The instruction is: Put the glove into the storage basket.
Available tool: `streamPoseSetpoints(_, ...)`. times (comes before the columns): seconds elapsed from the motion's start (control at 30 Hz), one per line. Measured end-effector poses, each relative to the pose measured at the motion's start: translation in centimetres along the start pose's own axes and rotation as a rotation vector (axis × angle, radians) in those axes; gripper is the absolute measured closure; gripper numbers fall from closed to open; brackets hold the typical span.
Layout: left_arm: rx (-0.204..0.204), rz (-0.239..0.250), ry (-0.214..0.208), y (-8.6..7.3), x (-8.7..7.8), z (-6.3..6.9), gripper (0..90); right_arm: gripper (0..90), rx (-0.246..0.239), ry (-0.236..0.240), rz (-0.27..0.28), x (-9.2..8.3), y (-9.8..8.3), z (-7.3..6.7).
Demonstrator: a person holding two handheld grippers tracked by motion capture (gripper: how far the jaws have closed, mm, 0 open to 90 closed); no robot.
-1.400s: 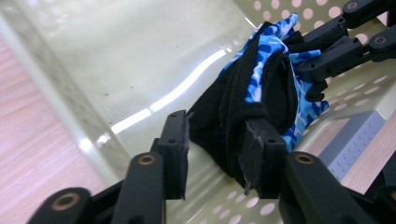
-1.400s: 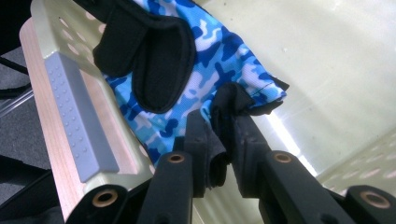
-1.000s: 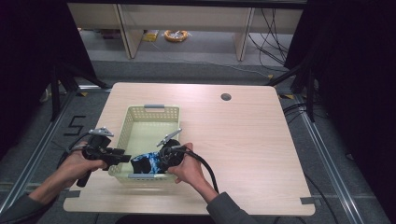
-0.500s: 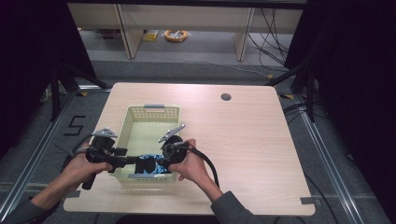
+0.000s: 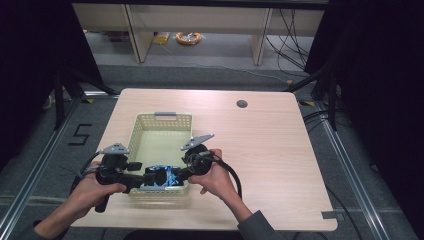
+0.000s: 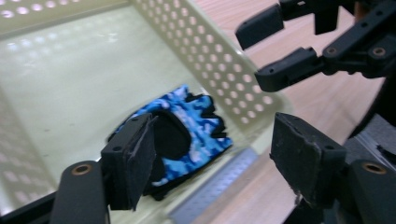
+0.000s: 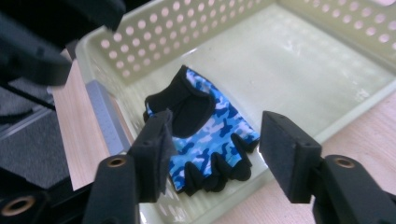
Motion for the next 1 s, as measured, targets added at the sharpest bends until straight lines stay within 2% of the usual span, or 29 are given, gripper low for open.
streamPoseSetpoints(0.03, -0.012, 0.021, -0.012, 0.0, 0.2, 0.3, 29.3, 43.6, -0.010, 0.006, 0.002, -0.3, -0.1, 0.1)
streamPoseSetpoints(0.1, -0.006, 0.014, -0.032, 0.0, 0.4, 0.8, 28.2, 42.7, -0.022, 0.000, 0.028, -0.7, -0.4, 0.2)
streamPoseSetpoints(0.13, -0.007, 0.013, -0.030, 0.0, 0.4, 0.9, 27.8, 42.1, -0.006, 0.003, 0.025, -1.1, -0.6, 0.1)
streamPoseSetpoints(0.17, -0.005, 0.018, -0.033, -0.1, 0.5, 1.1, 27.0, 41.8, -0.012, -0.009, 0.055, -1.1, -0.7, 0.2)
streamPoseSetpoints(0.2, -0.005, 0.019, -0.038, -0.1, 0.6, 1.2, 25.8, 41.5, -0.009, 0.001, 0.039, -1.5, -0.9, 0.2)
streamPoseSetpoints(0.27, -0.005, 0.023, -0.056, 0.0, 0.8, 1.6, 24.5, 40.6, -0.003, -0.001, 0.053, -2.0, -1.2, 0.4)
streamPoseSetpoints(0.5, 0.013, 0.022, -0.065, -0.3, 1.1, 2.2, 21.6, 39.8, -0.001, -0.030, 0.099, -3.3, -2.4, 0.7)
streamPoseSetpoints(0.53, 0.011, 0.023, -0.077, -0.4, 1.1, 2.3, 21.6, 39.7, -0.002, -0.028, 0.098, -3.6, -2.6, 0.7)
streamPoseSetpoints(0.57, 0.007, 0.039, -0.074, -0.4, 1.2, 2.4, 21.5, 39.6, 0.009, -0.025, 0.101, -3.8, -2.8, 0.7)
streamPoseSetpoints(0.63, 0.010, 0.041, -0.078, -0.5, 1.2, 2.6, 21.5, 39.5, 0.009, -0.025, 0.112, -4.2, -3.1, 0.7)
streamPoseSetpoints(0.73, 0.024, 0.049, -0.077, -0.5, 1.3, 3.1, 21.5, 39.2, 0.009, -0.013, 0.130, -4.8, -3.7, 0.7)
streamPoseSetpoints(0.77, 0.034, 0.042, -0.077, -0.5, 1.3, 3.2, 21.5, 39.0, 0.015, -0.028, 0.129, -5.0, -3.8, 0.7)
streamPoseSetpoints(0.83, 0.038, 0.058, -0.084, -0.5, 1.4, 3.6, 21.5, 38.7, 0.025, -0.024, 0.127, -5.4, -4.1, 0.6)
streamPoseSetpoints(1.0, 0.065, 0.056, -0.099, -0.6, 1.8, 4.3, 21.3, 36.8, 0.031, -0.045, 0.136, -6.1, -5.0, 1.0)
Point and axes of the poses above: each handheld gripper's, and its own axes: x roughly forward along the jaws, y roughly out of its top, z roughly to its right, the point moved 1 cm from there along x, roughly forward along the jaws, and after that the axes turned 2 degrees about -z, right-handed, at the moved point
